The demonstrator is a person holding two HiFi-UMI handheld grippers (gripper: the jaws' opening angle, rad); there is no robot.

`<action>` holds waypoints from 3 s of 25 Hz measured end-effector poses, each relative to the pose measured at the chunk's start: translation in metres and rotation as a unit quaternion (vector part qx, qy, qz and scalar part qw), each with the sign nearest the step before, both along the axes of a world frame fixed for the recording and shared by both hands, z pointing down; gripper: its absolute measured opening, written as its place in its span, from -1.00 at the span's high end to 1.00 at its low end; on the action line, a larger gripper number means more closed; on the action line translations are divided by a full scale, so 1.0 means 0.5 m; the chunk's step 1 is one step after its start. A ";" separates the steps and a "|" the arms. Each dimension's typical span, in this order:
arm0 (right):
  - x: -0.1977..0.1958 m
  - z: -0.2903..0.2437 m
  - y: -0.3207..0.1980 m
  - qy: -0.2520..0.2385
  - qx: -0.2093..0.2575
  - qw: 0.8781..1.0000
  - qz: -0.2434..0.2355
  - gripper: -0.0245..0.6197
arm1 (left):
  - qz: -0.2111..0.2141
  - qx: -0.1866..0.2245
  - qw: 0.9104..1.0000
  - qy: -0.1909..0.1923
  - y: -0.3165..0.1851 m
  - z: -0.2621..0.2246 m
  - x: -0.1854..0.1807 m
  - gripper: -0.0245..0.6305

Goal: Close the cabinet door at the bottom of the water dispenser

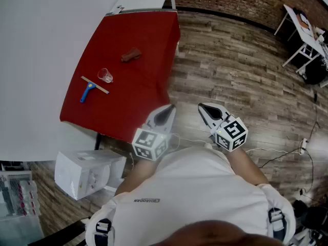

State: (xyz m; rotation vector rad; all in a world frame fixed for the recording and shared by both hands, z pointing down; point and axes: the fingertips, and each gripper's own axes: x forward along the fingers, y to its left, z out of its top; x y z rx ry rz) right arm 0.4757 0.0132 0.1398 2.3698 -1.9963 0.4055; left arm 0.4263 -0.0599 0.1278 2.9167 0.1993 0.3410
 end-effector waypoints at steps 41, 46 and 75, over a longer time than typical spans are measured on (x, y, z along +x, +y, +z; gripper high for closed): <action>-0.156 0.038 -0.112 -0.027 -0.018 0.999 0.009 0.85 | 0.000 0.050 0.998 -0.023 -0.138 0.023 -0.150 0.94; -0.177 0.030 -0.136 -0.020 -0.024 0.999 -0.033 0.85 | -0.036 0.042 0.998 -0.024 -0.150 0.021 -0.184 0.94; -0.256 0.053 -0.043 -0.023 -0.032 0.947 -0.317 0.85 | -0.317 0.013 0.947 -0.049 0.022 0.049 -0.319 0.94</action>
